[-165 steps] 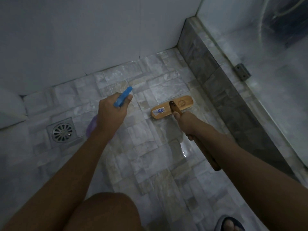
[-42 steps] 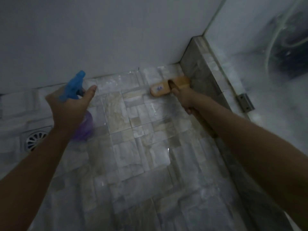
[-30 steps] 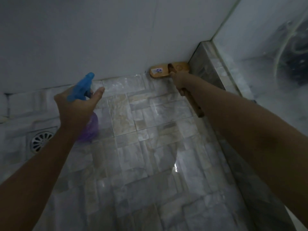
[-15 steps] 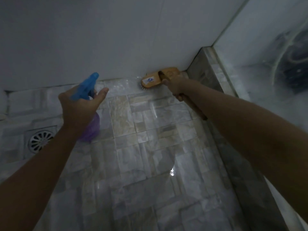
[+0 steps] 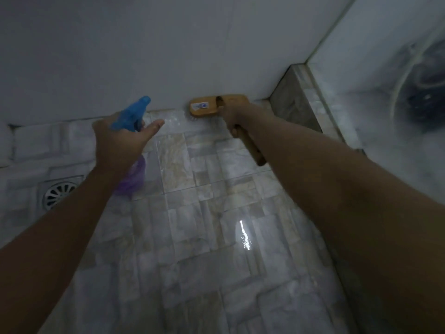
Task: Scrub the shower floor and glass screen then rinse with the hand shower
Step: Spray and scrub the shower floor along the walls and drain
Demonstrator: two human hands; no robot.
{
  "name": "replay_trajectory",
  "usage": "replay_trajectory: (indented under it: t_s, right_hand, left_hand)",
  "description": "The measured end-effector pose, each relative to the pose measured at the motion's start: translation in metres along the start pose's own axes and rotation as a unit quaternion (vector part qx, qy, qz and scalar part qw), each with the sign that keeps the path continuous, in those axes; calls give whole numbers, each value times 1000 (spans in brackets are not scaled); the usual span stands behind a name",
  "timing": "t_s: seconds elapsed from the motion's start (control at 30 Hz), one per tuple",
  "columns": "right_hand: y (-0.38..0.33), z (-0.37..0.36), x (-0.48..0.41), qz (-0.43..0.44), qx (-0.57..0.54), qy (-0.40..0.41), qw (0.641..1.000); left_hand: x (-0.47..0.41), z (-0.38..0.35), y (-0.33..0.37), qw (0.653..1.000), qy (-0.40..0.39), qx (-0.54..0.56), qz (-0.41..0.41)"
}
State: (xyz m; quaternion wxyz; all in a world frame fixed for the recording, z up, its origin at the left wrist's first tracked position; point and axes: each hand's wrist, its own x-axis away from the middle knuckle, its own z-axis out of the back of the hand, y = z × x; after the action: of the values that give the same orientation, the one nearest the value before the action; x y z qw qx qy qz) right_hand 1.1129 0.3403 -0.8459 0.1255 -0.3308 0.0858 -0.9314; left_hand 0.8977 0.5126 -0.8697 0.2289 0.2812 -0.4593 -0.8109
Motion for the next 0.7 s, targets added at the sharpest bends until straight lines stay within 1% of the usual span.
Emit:
replay_trajectory:
  t_s: [0.03,0.07,0.1,0.17,0.27,0.33,0.37,0.47,0.5,0.57,0.6,0.63,0.7]
  right_hand:
    - [-10,-11,7,16,-62,16,998]
    - [-16,-24,11,22,-92,-3,996]
    - [-16,-36,19,30,-110,-28,993]
    - [-7,-58,43,17,-146,-23,989]
    - [18,-80,76,-16,-161,-16,987]
    - [36,-94,100,-36,-173,-19,984]
    - [44,-103,114,-45,-175,-25,983]
    - [56,-133,164,-58,-177,-66,980]
    - [55,-141,178,-63,-208,-88,972]
    - [46,-150,204,-81,-321,-134,934]
    - [42,-152,213,-77,-361,-142,919]
    - [36,-152,219,-62,-373,-135,916]
    - [29,-154,228,-55,-336,-97,935]
  left_hand:
    - [0,-1,3,1000,-15,-2,2]
    - [0,-3,3,1000,-24,-4,2]
    - [1,-5,4,1000,-29,-8,1]
    - [5,-4,7,999,-32,-7,-8]
    - [10,1,8,1000,-17,-16,3]
    - [18,7,6,999,-9,-6,39]
    - [25,12,4,998,-18,-9,55]
    - [51,29,-6,994,-70,-58,65]
    - [58,36,-10,992,-80,-63,71]
    - [68,56,-14,989,-87,-74,89]
    - [71,64,-15,989,-83,-79,97]
    - [73,72,-16,989,-72,-77,105]
    - [78,86,-18,991,-43,-65,107]
